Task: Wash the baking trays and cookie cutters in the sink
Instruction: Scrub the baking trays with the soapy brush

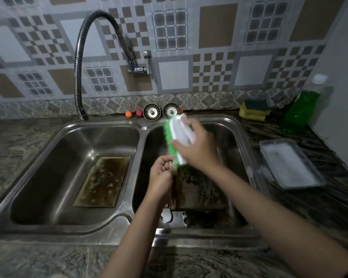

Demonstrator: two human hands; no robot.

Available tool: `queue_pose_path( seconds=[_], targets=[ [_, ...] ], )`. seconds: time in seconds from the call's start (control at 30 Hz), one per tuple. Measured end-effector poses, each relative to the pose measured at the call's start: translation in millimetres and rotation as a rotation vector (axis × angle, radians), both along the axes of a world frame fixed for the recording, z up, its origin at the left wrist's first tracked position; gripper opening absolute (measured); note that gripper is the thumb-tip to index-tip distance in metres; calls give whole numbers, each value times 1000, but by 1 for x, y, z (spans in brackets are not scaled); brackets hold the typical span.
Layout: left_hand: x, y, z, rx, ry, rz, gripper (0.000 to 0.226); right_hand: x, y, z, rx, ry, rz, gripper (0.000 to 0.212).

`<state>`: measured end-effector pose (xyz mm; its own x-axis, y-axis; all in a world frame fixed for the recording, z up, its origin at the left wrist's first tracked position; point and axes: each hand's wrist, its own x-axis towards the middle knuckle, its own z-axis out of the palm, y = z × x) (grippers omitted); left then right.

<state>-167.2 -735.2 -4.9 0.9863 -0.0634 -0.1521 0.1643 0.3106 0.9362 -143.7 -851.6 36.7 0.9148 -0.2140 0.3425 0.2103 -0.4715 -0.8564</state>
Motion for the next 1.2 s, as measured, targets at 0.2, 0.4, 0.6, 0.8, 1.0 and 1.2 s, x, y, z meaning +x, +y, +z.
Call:
queue_pose_path(
  seconds=[0.2, 0.4, 0.6, 0.8, 1.0, 1.2],
  targets=[
    [4, 39, 8, 30, -28, 136, 26, -50, -20, -69, 49, 117, 104, 52],
    [-5, 26, 7, 122, -98, 18, 24, -32, -38, -40, 59, 99, 169, 52],
    [-13, 9, 0, 532, -310, -67, 20, 1, -10, -27, -10, 178, 168, 42],
    [-19, 11, 1, 691, -418, -80, 16, 6, 3, -22, 90, 215, -29, 19],
    [-13, 34, 11, 427, -437, -151, 28, -1, -3, 0, 238, 178, -166, 19],
    [23, 110, -1, 603, -170, -52, 22, -3, 3, 25, 477, 167, -160, 28]
  ],
)
